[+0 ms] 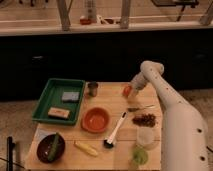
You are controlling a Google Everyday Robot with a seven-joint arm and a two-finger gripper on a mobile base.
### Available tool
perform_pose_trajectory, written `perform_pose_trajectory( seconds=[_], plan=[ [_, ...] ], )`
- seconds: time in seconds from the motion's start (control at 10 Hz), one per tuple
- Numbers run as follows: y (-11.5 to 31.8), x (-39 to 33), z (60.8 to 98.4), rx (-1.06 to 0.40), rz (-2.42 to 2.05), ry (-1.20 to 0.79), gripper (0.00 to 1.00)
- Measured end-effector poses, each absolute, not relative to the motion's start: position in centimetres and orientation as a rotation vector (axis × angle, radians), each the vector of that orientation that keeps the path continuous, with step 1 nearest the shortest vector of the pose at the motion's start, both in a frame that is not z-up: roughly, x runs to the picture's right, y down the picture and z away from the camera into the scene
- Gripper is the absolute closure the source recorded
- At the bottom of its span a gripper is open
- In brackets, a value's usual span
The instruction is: Place apple in red bowl
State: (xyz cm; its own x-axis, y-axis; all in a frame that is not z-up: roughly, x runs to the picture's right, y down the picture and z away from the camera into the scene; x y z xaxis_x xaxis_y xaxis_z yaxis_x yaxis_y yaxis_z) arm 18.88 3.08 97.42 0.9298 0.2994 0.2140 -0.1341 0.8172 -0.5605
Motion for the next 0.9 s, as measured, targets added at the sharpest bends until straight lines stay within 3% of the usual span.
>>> perform_pose_trajectory(
  seconds=[0.2, 0.4, 0.9],
  plan=[
    [3.0, 19.0, 97.5, -0.570, 0.227, -0.304, 0.84],
    [3.1, 19.0, 97.3, -0.580, 0.213, -0.313, 0.97],
    [1.7, 18.0, 94.8, -0.562, 0.131, -0.395, 1.00]
  ],
)
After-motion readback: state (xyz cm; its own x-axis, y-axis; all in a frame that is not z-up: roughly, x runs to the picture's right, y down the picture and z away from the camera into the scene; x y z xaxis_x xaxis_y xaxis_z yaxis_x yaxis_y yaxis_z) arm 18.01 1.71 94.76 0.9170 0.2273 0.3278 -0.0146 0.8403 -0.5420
